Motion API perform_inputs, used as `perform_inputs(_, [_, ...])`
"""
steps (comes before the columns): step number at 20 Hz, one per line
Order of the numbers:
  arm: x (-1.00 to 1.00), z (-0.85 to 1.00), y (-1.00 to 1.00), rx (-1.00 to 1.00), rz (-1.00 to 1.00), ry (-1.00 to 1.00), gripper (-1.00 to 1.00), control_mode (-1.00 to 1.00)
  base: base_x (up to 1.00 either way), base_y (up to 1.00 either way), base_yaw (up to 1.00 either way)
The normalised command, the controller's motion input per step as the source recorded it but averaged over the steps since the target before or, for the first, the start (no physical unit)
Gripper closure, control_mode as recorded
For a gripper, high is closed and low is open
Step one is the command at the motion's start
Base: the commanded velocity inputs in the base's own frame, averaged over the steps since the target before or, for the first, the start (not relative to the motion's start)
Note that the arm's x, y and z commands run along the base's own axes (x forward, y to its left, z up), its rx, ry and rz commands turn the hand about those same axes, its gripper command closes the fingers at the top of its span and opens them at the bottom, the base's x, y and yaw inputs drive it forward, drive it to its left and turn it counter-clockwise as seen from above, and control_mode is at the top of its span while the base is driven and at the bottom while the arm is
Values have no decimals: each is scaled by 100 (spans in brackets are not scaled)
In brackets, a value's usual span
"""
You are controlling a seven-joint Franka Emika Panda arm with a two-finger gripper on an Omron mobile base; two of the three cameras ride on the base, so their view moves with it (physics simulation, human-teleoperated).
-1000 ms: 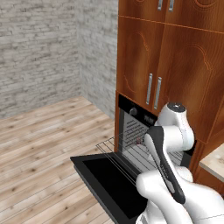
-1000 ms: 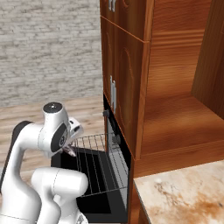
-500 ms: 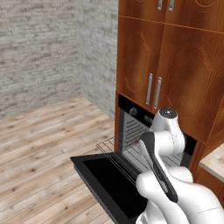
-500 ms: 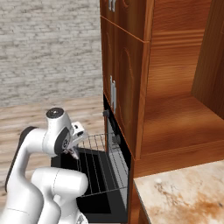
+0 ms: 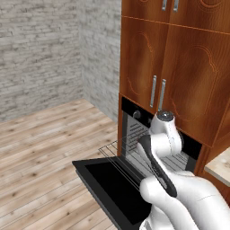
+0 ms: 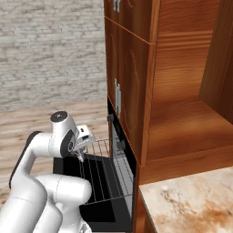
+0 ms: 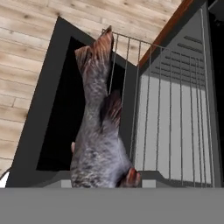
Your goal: Place the fish on the rack of the oven, and slide the rack back inside. Close the oven door.
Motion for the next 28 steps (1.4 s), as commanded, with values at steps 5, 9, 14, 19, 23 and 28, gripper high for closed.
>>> perform_inputs(5, [28,-33,0,0,-10,0,100,-100,0,0,0])
perform_inputs(9, [20,-54,0,0,-8,0,100,-100,0,0,0])
perform_inputs(14, [9,-75,0,0,-7,-1,100,-100,0,0,0])
perform_inputs(19, [1,-80,0,0,-7,-3,100,-100,0,0,0])
perform_inputs(23, [0,-78,0,0,-7,-6,100,-100,0,0,0])
perform_inputs(28, [0,-68,0,0,-8,-11,100,-100,0,0,0])
